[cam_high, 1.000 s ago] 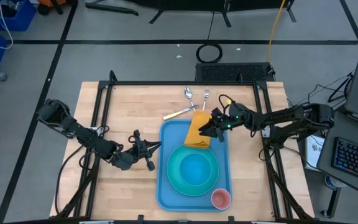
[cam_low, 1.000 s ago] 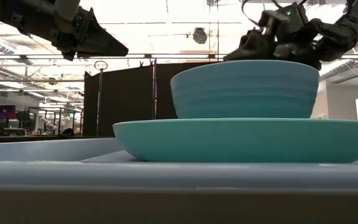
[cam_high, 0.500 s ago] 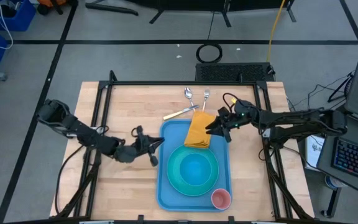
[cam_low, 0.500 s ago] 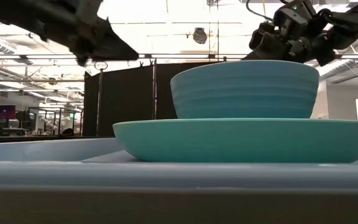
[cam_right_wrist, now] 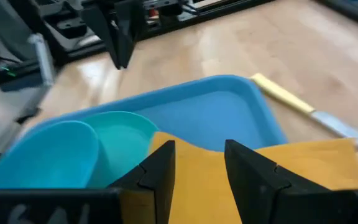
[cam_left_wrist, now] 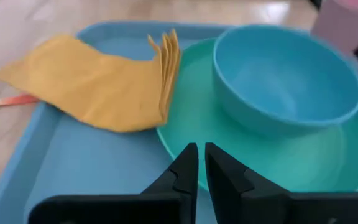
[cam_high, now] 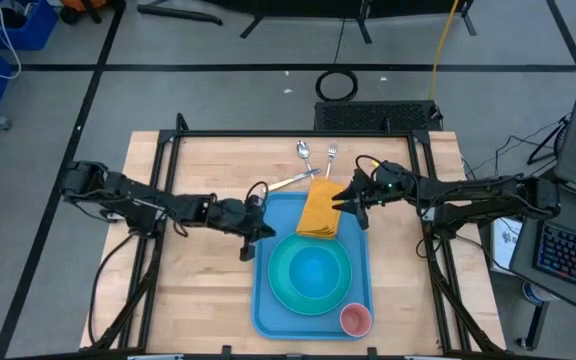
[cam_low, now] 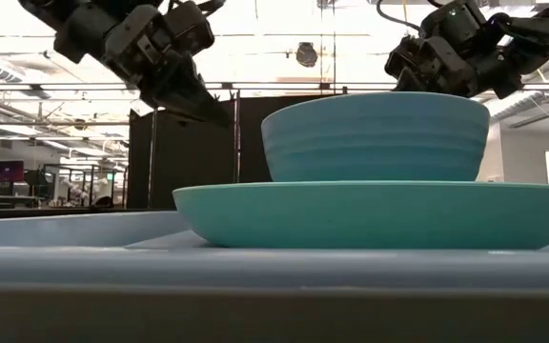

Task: Set up tray
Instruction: Put the yellow napkin top the left of the light blue plate on the blue serving tray

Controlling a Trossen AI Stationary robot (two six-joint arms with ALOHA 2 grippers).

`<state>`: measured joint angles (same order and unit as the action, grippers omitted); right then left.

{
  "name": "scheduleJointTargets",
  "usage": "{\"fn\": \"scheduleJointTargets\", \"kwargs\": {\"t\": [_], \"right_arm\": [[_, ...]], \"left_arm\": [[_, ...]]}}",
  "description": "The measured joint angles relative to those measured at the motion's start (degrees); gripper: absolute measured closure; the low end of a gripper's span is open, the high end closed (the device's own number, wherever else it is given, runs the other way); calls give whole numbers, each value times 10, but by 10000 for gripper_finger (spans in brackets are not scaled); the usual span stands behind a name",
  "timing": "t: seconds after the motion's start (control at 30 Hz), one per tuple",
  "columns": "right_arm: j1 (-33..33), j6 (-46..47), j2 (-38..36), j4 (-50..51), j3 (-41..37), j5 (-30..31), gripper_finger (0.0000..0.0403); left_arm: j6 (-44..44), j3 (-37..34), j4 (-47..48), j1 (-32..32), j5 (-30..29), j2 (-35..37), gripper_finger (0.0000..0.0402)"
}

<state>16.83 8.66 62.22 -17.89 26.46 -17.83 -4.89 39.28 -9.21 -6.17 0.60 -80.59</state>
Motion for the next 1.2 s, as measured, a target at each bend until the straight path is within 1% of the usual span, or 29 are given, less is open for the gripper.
{"fn": "scheduleJointTargets", "kwargs": {"t": [0.1,0.13,0.17,0.23,0.37,0.47,0.57,0.67,0.73,0.93,1.13,1.2], "right_arm": [[11,-23,0,-1,0,2,276],[15,-32,0,-3,0,2,277],[20,-41,0,-5,0,4,277],[29,-50,0,-11,0,26,277],[55,-72,0,-11,0,72,277],[77,-77,0,-11,0,91,277],[97,-66,0,-11,0,90,277],[110,-62,0,-11,0,89,277],[116,-59,0,-11,0,89,277],[125,-37,0,-10,0,89,277],[124,-23,0,-5,0,88,277],[124,-22,0,-4,0,88,277]], "left_arm": [[33,14,11,16,26,0,360],[39,16,12,23,26,-3,353],[44,16,14,31,25,-7,343],[46,14,23,48,27,-10,320],[67,16,28,80,52,-7,269],[79,15,35,99,74,-8,239],[92,15,34,110,94,-11,219],[113,15,27,115,115,-25,208],[126,15,5,118,122,-42,205],[145,15,-31,134,146,-86,204],[162,19,-65,134,171,-119,204],[167,24,-58,131,172,-131,204]]}}
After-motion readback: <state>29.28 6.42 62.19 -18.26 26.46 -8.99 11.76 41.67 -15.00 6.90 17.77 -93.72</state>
